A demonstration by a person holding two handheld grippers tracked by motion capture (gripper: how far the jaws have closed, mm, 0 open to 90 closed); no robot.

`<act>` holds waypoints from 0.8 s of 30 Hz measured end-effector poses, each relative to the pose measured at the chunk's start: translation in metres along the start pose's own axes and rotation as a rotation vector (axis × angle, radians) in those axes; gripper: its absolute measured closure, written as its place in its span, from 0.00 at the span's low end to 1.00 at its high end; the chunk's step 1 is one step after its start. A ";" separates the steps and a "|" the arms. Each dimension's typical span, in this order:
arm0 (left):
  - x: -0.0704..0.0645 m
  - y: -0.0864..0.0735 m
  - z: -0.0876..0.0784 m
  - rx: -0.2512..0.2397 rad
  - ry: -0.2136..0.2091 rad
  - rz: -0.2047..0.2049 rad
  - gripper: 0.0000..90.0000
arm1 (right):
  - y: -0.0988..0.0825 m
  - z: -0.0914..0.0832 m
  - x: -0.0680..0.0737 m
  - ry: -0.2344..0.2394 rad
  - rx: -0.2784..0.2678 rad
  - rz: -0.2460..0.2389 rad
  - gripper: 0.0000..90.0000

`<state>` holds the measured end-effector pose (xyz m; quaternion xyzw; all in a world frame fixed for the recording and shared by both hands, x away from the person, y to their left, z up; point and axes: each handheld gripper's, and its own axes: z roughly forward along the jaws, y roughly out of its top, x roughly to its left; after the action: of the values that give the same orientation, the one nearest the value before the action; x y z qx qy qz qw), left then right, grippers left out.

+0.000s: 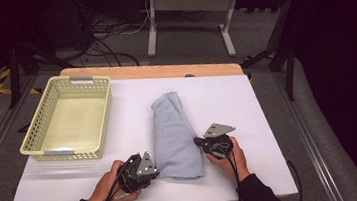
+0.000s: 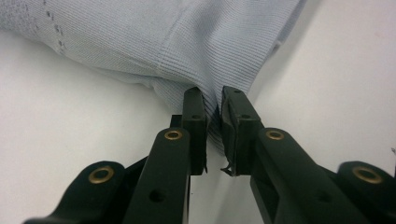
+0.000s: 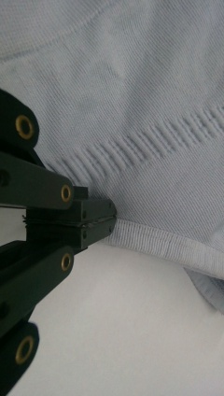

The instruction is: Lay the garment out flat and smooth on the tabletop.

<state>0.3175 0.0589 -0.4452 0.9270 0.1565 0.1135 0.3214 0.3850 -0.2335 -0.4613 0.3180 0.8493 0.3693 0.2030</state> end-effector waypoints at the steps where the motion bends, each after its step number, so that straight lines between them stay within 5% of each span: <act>1: 0.000 0.000 -0.002 -0.005 0.009 0.009 0.90 | 0.000 0.000 0.000 -0.001 0.001 -0.001 1.00; 10: 0.006 0.014 -0.017 -0.145 0.079 -0.003 1.00 | 0.004 -0.008 -0.005 0.042 -0.002 -0.005 1.00; 16: 0.026 0.039 -0.005 -0.242 0.174 -0.031 1.00 | 0.029 -0.032 -0.019 0.024 -0.177 0.003 1.00; 20: 0.042 0.054 0.018 -0.233 0.209 -0.043 1.00 | 0.054 -0.016 -0.027 -0.023 -0.190 -0.043 1.00; 24: 0.055 0.049 0.038 -0.210 0.181 -0.102 1.00 | 0.084 0.007 -0.042 -0.004 -0.221 0.005 1.00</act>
<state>0.3907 0.0217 -0.4372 0.8651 0.2192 0.1957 0.4066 0.4515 -0.2150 -0.3978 0.2966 0.8022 0.4605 0.2376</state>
